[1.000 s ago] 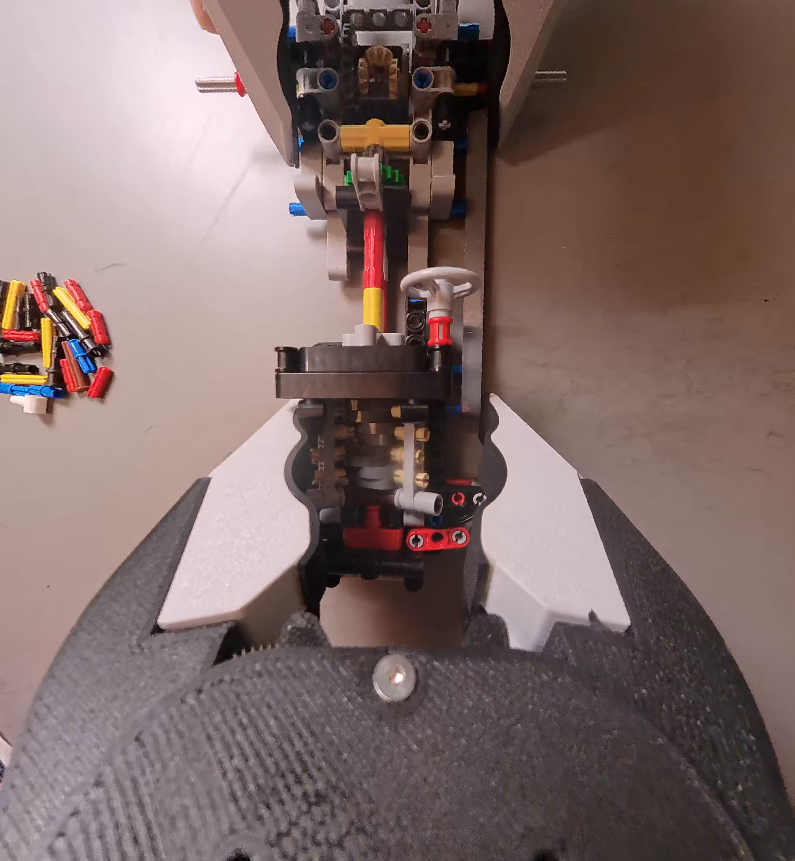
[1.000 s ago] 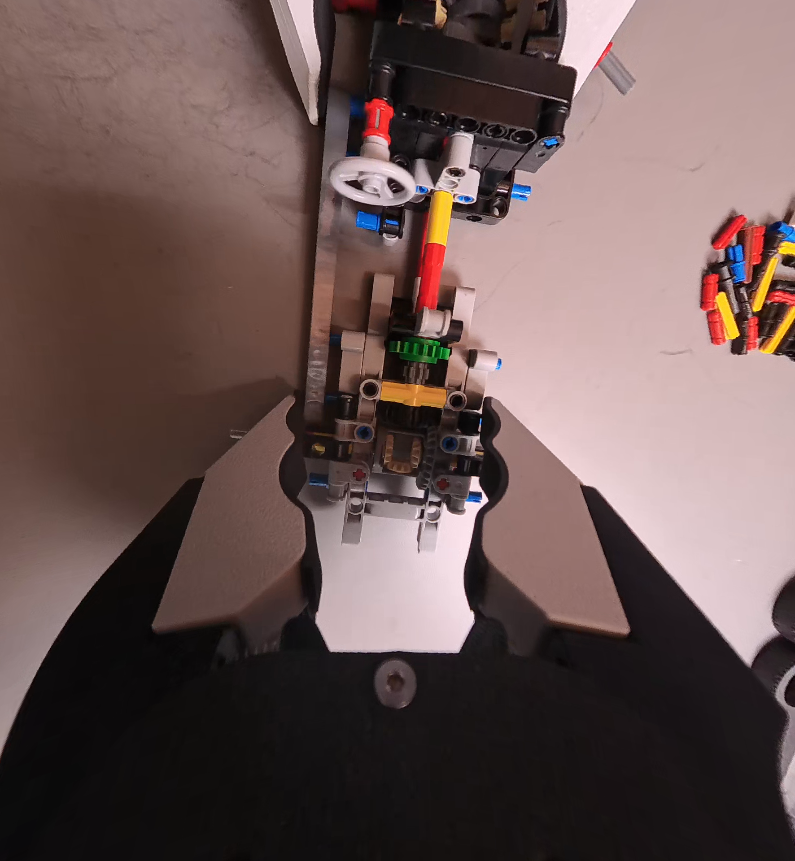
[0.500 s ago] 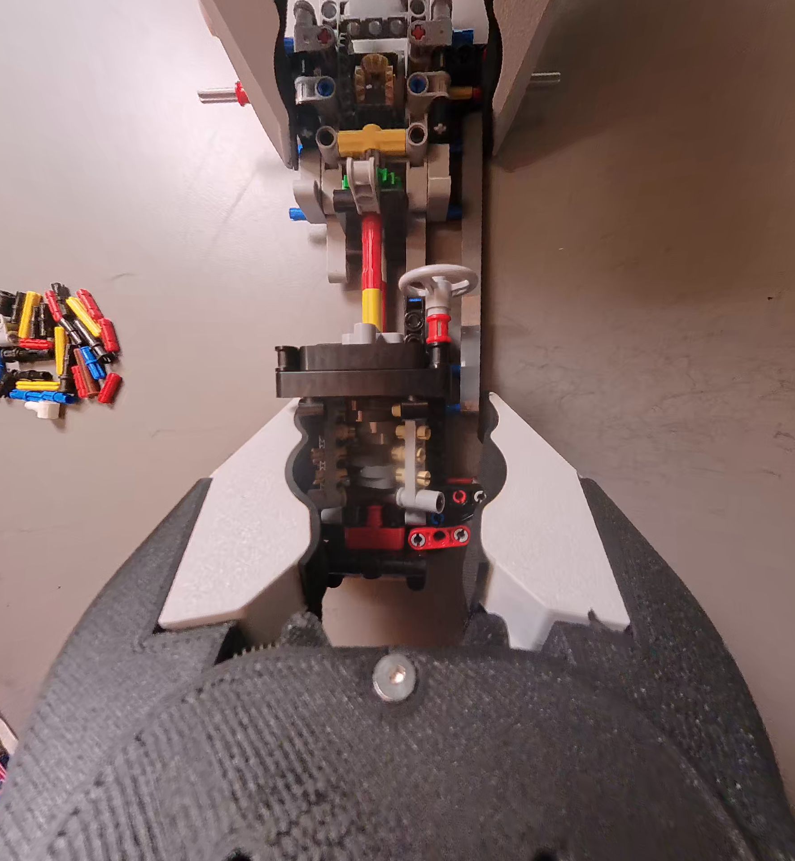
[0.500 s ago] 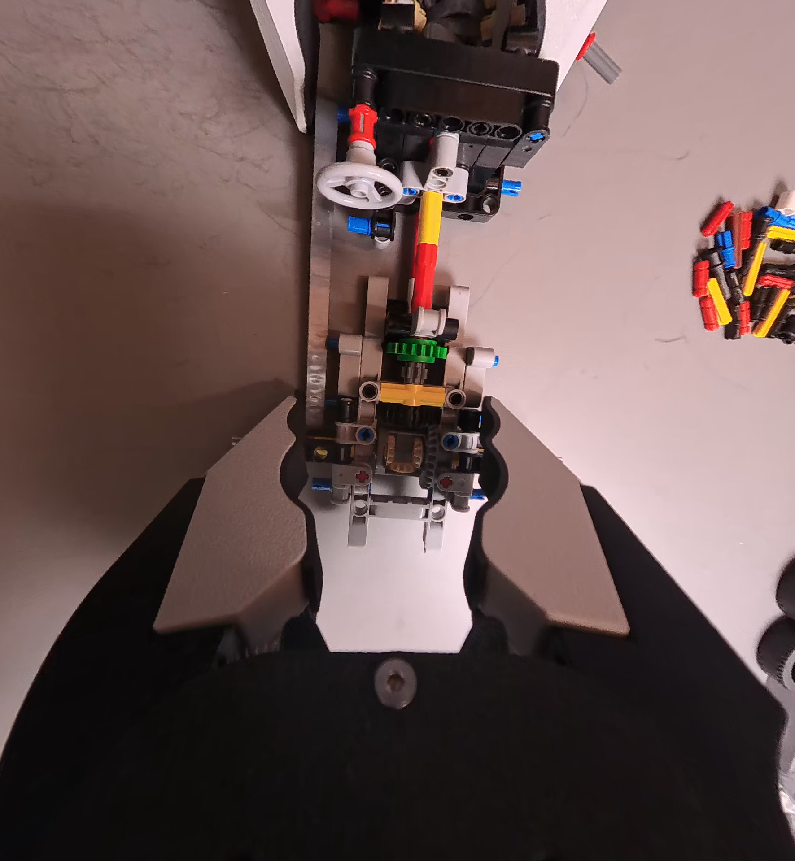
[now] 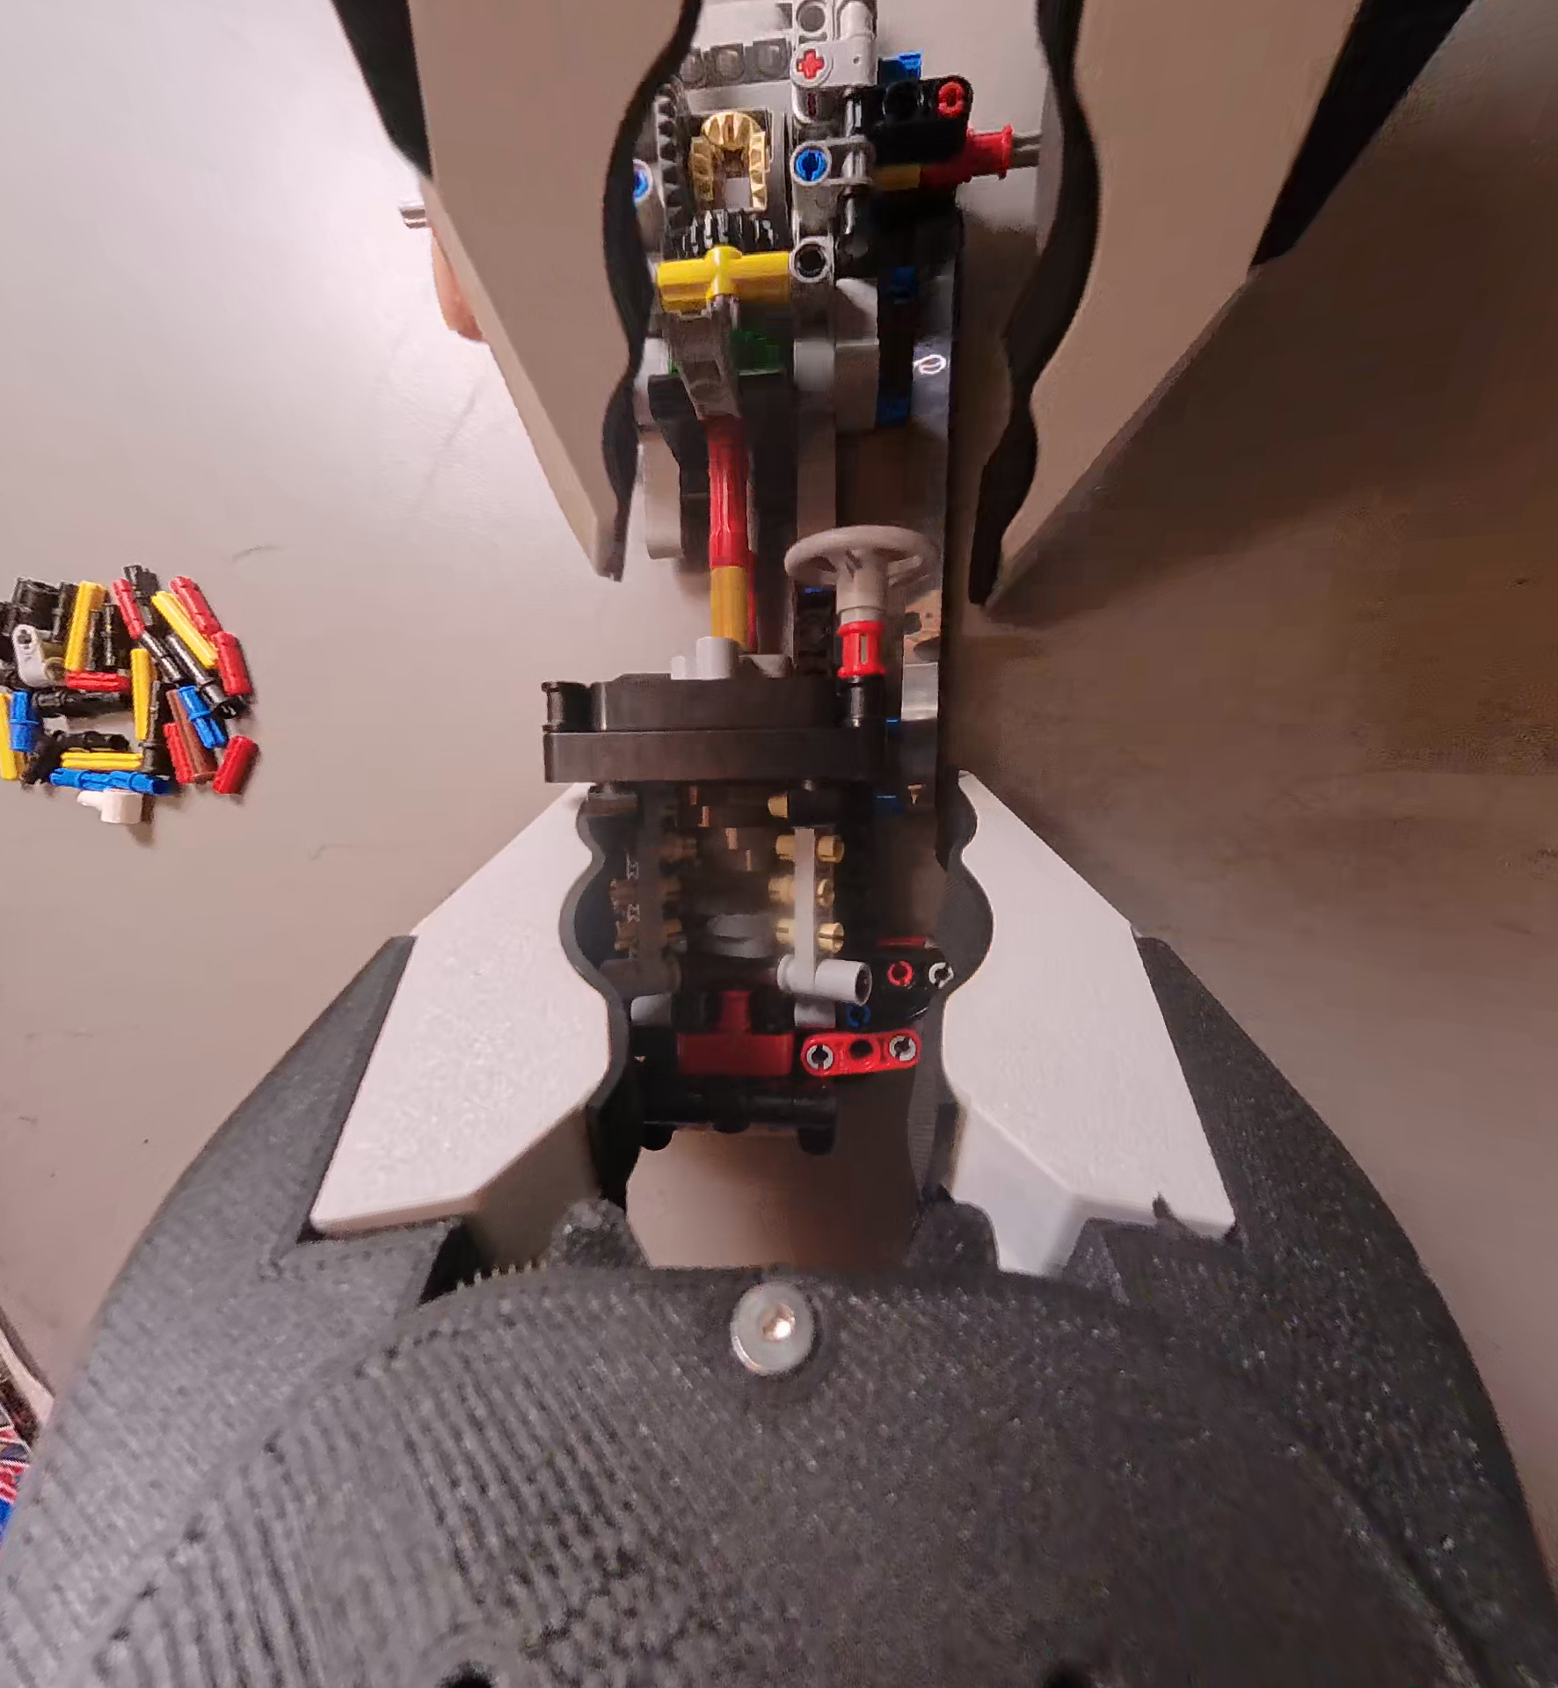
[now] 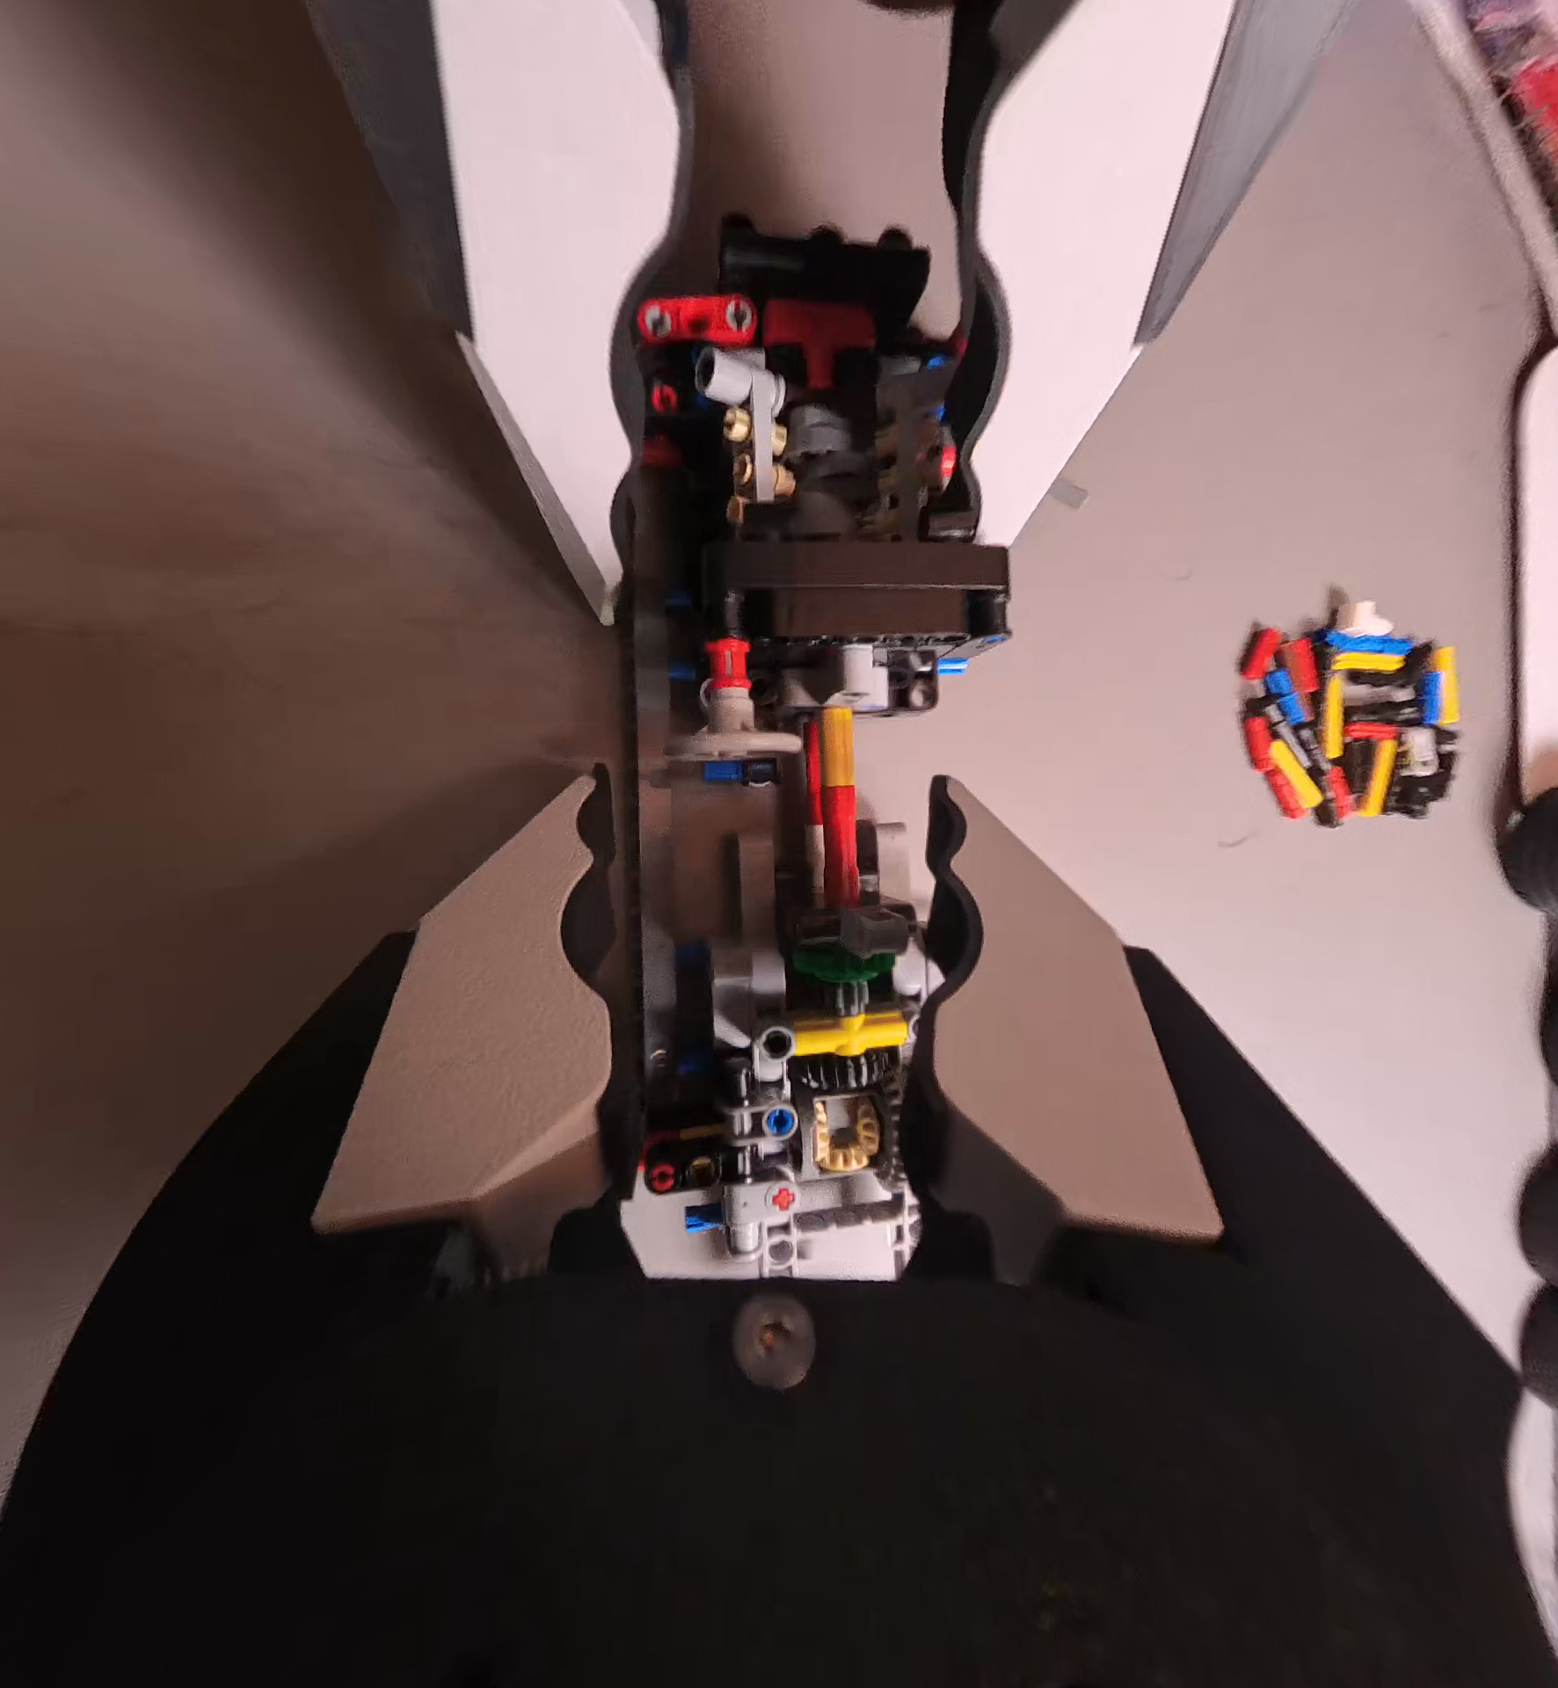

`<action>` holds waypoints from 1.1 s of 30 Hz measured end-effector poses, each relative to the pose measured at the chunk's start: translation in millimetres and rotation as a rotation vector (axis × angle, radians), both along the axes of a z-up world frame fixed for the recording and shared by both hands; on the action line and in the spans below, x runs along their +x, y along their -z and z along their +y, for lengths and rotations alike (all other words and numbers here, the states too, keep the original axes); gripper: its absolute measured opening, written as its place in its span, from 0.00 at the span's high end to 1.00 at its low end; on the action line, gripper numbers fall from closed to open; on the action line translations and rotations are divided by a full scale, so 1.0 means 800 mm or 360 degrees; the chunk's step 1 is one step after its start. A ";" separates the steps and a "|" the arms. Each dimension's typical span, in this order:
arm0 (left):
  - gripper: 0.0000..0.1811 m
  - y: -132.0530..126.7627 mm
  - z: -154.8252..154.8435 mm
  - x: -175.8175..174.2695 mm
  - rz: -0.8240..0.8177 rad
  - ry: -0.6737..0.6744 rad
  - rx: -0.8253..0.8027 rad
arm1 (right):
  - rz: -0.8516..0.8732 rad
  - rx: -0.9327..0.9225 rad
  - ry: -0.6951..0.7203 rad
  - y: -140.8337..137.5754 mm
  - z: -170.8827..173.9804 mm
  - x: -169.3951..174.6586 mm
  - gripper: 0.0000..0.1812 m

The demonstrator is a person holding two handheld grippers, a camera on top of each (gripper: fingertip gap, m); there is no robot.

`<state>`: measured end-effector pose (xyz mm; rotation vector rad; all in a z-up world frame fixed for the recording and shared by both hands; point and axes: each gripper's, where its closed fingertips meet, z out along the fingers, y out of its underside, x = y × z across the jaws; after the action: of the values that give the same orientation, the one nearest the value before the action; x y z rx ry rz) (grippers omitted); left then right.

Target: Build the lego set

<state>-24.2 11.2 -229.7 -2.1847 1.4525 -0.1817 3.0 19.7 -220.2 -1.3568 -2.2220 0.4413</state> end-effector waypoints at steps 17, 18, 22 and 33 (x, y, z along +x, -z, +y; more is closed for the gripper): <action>0.59 0.004 -0.001 -0.004 -0.0038 0.0009 -0.0153 | 0.0009 -0.0019 -0.0025 0.009 -0.002 -0.005 0.70; 0.60 0.004 -0.001 -0.004 -0.0033 0.0009 -0.0156 | 0.0017 -0.0018 -0.0024 0.009 -0.002 -0.005 0.70; 0.60 0.004 -0.001 -0.004 -0.0032 0.0009 -0.0156 | 0.0032 -0.0036 -0.0023 0.009 -0.003 -0.005 0.71; 0.61 0.005 0.000 -0.003 -0.0018 0.0041 -0.0169 | 0.0068 -0.0119 -0.0064 0.010 -0.007 -0.008 0.74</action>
<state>-26.9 11.1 -233.4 -2.2458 1.4967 -0.2854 -3.7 13.9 -228.3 -1.3297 -2.2213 0.5680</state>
